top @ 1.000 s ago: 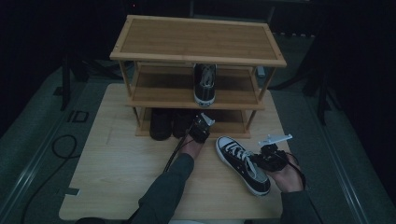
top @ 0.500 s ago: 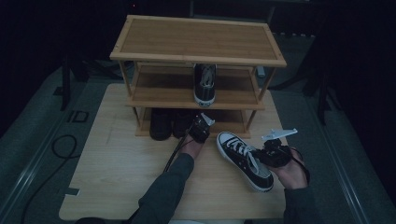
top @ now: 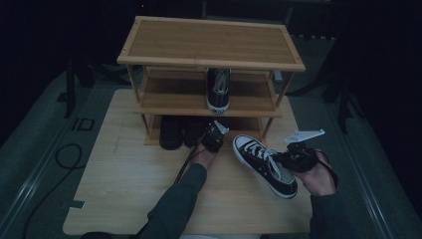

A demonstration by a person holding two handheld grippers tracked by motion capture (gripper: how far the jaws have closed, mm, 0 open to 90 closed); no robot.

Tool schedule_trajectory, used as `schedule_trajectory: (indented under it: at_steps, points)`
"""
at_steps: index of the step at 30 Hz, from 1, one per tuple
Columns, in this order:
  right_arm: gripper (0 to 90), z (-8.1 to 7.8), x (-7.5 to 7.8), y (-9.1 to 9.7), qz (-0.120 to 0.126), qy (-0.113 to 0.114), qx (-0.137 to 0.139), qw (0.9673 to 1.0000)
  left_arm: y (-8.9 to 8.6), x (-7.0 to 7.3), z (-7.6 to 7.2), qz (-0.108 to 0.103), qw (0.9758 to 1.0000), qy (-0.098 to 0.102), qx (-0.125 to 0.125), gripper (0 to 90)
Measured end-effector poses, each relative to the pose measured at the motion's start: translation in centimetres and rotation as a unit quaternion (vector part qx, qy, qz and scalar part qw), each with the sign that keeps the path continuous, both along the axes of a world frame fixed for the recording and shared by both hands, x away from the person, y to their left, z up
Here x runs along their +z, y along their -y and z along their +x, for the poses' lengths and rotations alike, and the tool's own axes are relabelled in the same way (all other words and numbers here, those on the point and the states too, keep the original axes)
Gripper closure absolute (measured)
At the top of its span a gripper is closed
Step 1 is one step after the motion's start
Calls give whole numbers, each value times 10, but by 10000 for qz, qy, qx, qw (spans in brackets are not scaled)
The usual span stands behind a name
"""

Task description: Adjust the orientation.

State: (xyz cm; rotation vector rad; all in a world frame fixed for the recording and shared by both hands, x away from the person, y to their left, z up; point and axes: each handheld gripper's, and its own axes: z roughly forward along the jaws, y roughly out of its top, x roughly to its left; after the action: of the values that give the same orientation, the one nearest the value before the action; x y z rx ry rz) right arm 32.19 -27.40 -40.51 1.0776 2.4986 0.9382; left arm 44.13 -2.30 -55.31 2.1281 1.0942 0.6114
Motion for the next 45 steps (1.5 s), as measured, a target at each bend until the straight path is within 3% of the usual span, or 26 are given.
schedule_trajectory:
  at_steps: [7,12,23,30,34,45]
  points:
    - [883,1,15,6,135,48,72,9999,0,0,0,5,10000,-2,-1,900]
    - [884,1,25,7,66,141,104,9998,0,0,0,12,10000,-1,1,900]
    - [883,4,43,9,157,253,136,9995,0,0,0,-7,10000,3,6,900]
    - [883,3,55,7,196,352,203,9990,2,-1,0,-85,9999,41,77,900]
    - [884,3,64,4,245,408,264,9985,0,0,0,40,10000,-19,-11,900]
    - [883,8,88,-3,313,600,339,9971,0,0,0,0,10000,-28,-23,900]
